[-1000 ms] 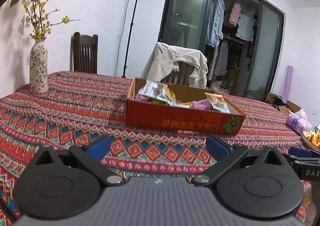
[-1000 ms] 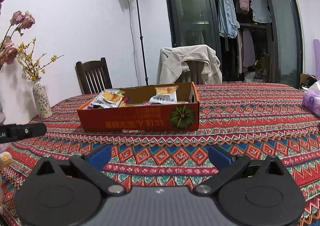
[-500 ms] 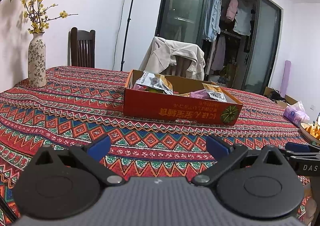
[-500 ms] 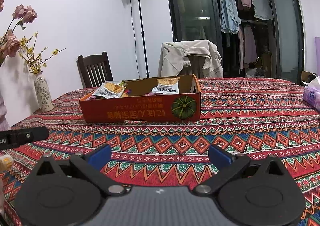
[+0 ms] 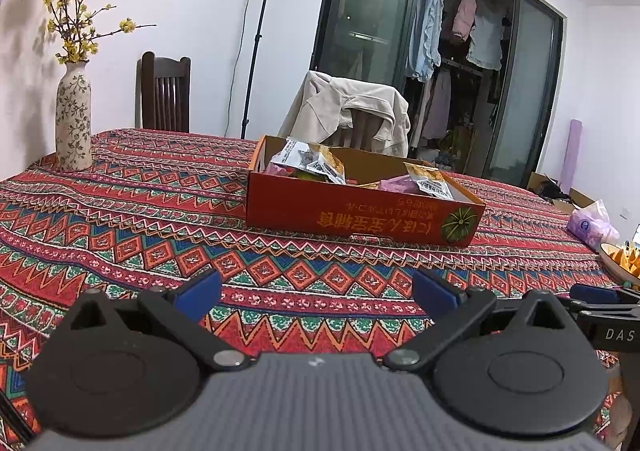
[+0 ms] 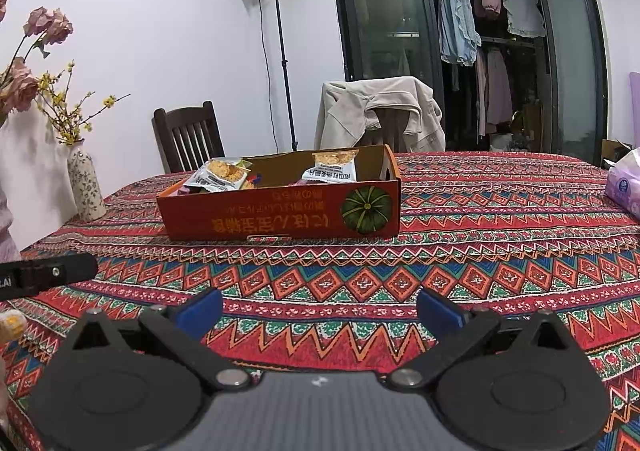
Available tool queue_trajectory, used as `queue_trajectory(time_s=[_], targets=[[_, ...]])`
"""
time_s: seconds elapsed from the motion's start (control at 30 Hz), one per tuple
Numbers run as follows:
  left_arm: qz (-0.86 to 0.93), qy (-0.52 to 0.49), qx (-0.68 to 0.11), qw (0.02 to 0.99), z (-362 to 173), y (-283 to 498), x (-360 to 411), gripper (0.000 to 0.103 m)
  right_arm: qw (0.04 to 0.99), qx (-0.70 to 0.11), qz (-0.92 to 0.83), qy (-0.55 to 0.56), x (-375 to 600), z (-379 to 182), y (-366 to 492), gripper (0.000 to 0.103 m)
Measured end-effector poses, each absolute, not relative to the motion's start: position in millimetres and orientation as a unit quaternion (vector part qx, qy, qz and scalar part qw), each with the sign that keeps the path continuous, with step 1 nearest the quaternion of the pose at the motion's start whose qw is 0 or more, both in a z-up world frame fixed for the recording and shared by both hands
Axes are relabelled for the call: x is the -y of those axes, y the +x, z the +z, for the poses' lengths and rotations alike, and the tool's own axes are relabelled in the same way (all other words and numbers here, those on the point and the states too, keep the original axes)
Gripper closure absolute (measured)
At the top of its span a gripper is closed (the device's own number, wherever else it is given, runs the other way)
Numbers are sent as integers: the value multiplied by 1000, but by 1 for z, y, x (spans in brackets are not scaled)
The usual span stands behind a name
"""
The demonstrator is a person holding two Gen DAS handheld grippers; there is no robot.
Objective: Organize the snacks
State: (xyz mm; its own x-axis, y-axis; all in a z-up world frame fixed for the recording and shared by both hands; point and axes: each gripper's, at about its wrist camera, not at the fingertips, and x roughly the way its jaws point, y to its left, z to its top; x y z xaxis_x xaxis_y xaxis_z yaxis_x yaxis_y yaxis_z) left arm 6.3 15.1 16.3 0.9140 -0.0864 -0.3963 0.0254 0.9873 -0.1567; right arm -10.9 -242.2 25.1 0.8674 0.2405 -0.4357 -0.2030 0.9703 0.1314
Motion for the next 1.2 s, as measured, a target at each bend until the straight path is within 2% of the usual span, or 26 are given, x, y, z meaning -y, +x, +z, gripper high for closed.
queue_trajectory(time_s=[1.2], targets=[[-35, -57, -195, 978, 16, 3, -9, 0, 965, -232, 116, 39, 243, 23, -12, 0]])
